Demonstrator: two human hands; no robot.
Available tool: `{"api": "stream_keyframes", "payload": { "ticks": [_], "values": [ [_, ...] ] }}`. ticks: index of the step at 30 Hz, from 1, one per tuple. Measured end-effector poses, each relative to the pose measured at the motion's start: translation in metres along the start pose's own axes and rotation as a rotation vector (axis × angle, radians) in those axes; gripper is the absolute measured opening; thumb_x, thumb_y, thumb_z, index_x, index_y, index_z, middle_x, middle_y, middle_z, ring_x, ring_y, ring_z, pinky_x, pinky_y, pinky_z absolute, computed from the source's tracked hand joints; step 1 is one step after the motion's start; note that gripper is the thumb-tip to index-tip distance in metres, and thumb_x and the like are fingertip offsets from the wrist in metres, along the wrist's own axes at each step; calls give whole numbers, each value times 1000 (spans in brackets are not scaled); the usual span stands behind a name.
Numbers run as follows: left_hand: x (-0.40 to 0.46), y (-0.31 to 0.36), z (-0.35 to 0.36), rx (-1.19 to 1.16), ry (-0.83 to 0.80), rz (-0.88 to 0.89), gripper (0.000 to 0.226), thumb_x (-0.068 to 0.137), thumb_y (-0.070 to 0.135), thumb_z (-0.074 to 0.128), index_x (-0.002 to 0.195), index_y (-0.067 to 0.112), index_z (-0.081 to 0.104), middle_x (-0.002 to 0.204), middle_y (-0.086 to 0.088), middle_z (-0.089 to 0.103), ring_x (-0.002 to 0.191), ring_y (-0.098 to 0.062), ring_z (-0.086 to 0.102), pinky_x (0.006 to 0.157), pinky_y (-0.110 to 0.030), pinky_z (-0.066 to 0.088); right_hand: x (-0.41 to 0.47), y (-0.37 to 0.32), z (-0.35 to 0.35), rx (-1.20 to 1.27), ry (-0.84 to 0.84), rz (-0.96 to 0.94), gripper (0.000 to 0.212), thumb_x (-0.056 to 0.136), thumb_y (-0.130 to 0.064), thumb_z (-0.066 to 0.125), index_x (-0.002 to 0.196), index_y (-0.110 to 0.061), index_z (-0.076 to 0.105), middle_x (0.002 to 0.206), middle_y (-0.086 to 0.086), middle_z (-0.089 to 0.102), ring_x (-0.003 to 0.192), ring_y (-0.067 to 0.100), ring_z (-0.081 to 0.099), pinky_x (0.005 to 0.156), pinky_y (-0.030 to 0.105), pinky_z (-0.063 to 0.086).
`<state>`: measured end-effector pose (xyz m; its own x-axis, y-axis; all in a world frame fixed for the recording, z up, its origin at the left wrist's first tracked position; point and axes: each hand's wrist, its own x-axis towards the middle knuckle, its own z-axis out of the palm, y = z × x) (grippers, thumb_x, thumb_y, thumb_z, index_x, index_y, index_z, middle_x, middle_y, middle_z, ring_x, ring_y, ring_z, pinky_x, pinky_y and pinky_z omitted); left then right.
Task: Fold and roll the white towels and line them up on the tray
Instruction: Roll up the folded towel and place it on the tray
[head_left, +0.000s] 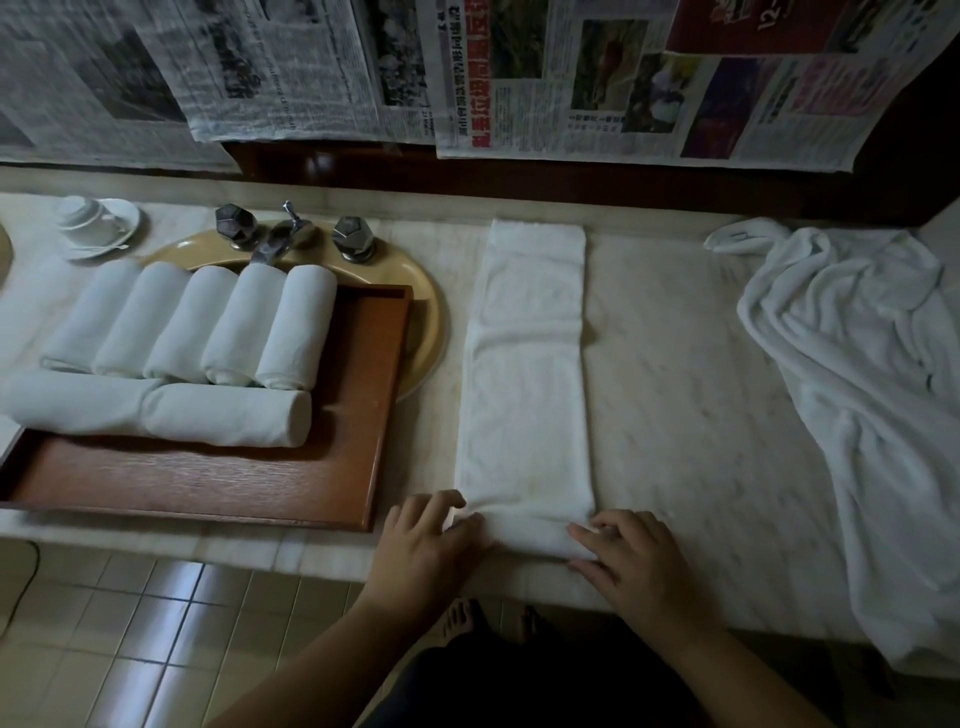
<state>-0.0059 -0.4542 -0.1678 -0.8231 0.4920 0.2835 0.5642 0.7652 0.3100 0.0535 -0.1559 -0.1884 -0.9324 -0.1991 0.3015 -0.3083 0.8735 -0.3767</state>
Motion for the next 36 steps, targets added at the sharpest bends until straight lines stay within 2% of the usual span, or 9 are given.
{"api": "stream_keyframes", "payload": {
  "ticks": [4, 6, 11, 14, 20, 22, 26, 31, 36],
  "values": [
    [-8, -9, 2, 51, -102, 91, 38, 94, 39, 74, 130, 27, 65, 123, 2, 59, 103, -26, 59, 73, -38, 46, 3, 3, -3, -49, -50, -63, 37, 95, -44, 63, 123, -22, 75, 111, -5, 62, 93, 20, 62, 74, 35, 51],
    [-11, -11, 3, 58, -136, 61, 41, 97, 36, 66, 137, 28, 63, 128, 2, 57, 103, -24, 59, 74, -37, 48, 5, 5, -3, -14, -79, -46, 39, 100, -44, 57, 128, -22, 73, 111, -6, 61, 93, 18, 60, 76, 33, 48],
    [-1, 0, 3, -156, -197, -258, 45, 106, 52, 39, 148, 42, 52, 135, 10, 56, 102, -12, 46, 86, -31, 48, 16, 1, 2, 301, -78, 271, 31, 98, -43, 59, 126, -34, 71, 101, -22, 53, 90, 6, 56, 81, 28, 49],
    [7, 5, 4, -218, -227, -419, 48, 106, 59, 31, 147, 46, 51, 130, 16, 57, 104, -10, 42, 91, -32, 46, 27, -5, 7, 535, 11, 549, 18, 94, -31, 73, 107, -42, 67, 98, -15, 67, 88, 8, 66, 80, 36, 57],
    [33, 21, -2, -487, -57, -743, 24, 102, 39, 59, 125, 46, 61, 96, 14, 60, 101, -13, 49, 80, -34, 42, 46, -9, 12, 467, 34, 694, 30, 88, -24, 78, 97, -49, 63, 98, -8, 59, 87, 17, 63, 83, 45, 56],
    [36, 25, 0, -400, -65, -711, 19, 100, 35, 63, 116, 45, 63, 103, 10, 55, 103, -16, 46, 82, -35, 42, 50, -14, 7, 316, 56, 537, 34, 87, -16, 73, 101, -47, 70, 104, -10, 54, 92, 19, 60, 86, 40, 54],
    [27, 24, 11, -70, -32, -351, 33, 83, 7, 71, 103, 34, 72, 120, -1, 57, 100, -27, 49, 74, -40, 49, 43, -25, 0, -23, -50, 56, 51, 72, -17, 57, 118, -28, 77, 103, -3, 61, 88, 25, 61, 70, 37, 52],
    [20, 19, 5, 47, -34, -41, 38, 85, 18, 60, 121, 22, 72, 124, 4, 62, 105, -25, 58, 78, -37, 48, 33, -34, 0, -118, -79, 91, 51, 83, -23, 57, 133, -21, 69, 120, 3, 64, 104, 27, 63, 79, 41, 56],
    [19, 2, 10, -26, -54, -116, 37, 98, 31, 64, 134, 30, 66, 130, 6, 65, 104, -23, 57, 77, -38, 51, 45, -16, 4, 132, -57, 248, 36, 88, -22, 75, 124, -25, 73, 114, -7, 69, 102, 18, 64, 89, 31, 54]
  ]
}}
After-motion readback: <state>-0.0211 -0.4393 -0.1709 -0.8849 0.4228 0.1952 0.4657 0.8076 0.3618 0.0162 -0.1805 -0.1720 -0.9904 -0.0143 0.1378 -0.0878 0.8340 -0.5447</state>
